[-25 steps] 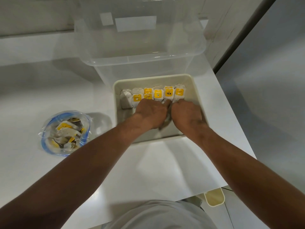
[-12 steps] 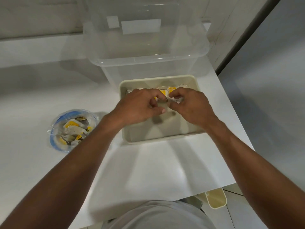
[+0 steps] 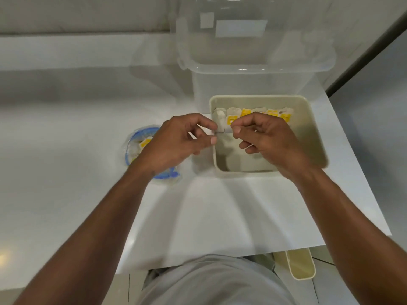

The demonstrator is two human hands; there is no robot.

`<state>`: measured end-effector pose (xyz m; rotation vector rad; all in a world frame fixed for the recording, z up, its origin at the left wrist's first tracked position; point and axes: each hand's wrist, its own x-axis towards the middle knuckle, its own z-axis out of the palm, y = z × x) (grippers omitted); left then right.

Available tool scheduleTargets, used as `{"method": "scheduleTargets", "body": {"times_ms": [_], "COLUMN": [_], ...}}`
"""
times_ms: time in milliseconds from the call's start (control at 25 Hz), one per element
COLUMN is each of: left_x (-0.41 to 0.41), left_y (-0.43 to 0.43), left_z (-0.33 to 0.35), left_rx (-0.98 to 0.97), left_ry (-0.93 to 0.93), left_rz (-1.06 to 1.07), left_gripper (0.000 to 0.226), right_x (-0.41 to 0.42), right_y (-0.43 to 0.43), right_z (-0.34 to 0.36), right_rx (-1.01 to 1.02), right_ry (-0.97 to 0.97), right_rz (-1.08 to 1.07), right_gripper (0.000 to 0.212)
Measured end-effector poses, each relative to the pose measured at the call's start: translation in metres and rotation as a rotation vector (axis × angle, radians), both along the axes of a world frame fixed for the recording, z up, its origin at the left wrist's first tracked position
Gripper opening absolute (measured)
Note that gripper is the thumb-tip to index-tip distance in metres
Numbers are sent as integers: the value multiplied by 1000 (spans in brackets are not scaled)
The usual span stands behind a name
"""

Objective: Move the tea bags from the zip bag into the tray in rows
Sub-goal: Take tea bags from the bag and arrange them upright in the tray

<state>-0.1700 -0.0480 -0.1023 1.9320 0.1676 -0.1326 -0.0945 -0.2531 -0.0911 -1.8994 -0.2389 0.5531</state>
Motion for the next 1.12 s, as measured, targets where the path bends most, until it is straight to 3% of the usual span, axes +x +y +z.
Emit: {"method": "scheduleTargets", "body": {"times_ms": [160, 360, 440, 640, 840, 1000, 1120], "left_x": [-23, -45, -51, -55, -58, -61, -56], "left_y": [38, 92, 101, 103, 98, 98, 98], "left_z": [-5, -19, -26, -40, -49, -46, -45], "left_rx": [55, 636, 760, 820, 885, 848, 893], "left_ry": [0, -33, -20, -98, -89, -22, 27], "left_rz": [61, 48, -10, -71, -96, -96, -127], "left_gripper": [22, 29, 34, 33, 27, 26, 20], "right_x": [-26, -46, -52, -62, -67, -68, -65], "right_y": [44, 86, 99, 116, 121, 122, 121], "right_z": [0, -18, -28, -42, -48, -53, -50], "right_rx": [-7, -186, -282, -588, -739, -616, -507], "right_ry": [9, -122, -155, -441, -522, -498, -438], "right_rz": [80, 191, 235, 327, 362, 259, 135], "right_gripper": [4, 9, 11, 21, 28, 11, 12]}}
